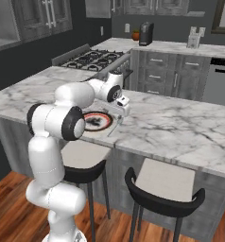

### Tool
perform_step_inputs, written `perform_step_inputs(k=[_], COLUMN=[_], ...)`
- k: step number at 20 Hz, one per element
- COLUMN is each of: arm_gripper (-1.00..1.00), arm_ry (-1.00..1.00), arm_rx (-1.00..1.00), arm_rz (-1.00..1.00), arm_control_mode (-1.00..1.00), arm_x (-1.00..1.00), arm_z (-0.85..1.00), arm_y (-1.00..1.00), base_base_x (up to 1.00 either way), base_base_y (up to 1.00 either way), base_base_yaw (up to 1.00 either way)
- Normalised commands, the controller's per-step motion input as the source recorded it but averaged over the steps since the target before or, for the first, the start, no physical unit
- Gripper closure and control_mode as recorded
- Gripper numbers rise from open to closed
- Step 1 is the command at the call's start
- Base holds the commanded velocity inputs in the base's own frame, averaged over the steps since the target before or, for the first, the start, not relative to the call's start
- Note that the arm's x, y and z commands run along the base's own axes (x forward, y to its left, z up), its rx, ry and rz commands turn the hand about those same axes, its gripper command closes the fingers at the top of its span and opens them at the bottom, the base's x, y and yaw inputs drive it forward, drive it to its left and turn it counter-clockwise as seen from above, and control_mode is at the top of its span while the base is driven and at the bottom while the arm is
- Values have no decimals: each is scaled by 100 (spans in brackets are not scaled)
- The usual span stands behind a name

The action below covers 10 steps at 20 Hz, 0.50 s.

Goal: Take the fork and place it on the left side of the plate. Then take the spoon and place it on the right side of the plate. Make sure they're directly next to the plate.

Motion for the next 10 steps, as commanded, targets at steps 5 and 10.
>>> perform_step_inputs(k=[5,10], arm_gripper=[-100,-100], arm_ry=[-7,-6], arm_rx=[0,0], arm_rz=[0,0], arm_control_mode=[-100,-100], arm_x=[-100,-100], arm_z=[4,13], arm_y=[13,25], base_base_x=[0,0], base_base_y=[0,0], base_base_yaw=[0,0])
